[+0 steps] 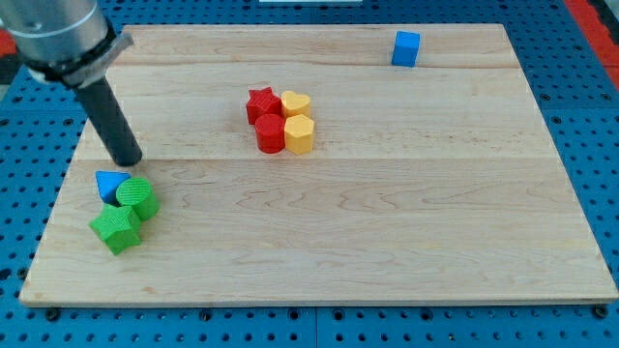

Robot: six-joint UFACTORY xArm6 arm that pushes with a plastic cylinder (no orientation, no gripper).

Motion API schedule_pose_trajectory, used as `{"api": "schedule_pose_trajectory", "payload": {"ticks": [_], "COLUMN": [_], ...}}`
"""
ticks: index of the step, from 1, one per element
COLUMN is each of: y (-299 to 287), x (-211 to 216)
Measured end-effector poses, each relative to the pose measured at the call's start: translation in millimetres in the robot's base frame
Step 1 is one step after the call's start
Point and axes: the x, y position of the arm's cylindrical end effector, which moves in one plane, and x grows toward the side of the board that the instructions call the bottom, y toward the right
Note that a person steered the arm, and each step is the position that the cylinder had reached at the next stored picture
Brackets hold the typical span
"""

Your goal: Keep the blue cube vertically above the yellow heart

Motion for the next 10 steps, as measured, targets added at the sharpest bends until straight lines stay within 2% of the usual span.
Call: {"api": "schedule_pose_trajectory", "payload": {"ticks": [1,2,3,5,6,8,9,10], "y": [16.5,96.1,207.2,446.8,445.2,229.8,308.6,278.2], "x": [-65.5,-132.9,-155.0,-157.0,-195.5,-149.9,-164.5,-182.2]}}
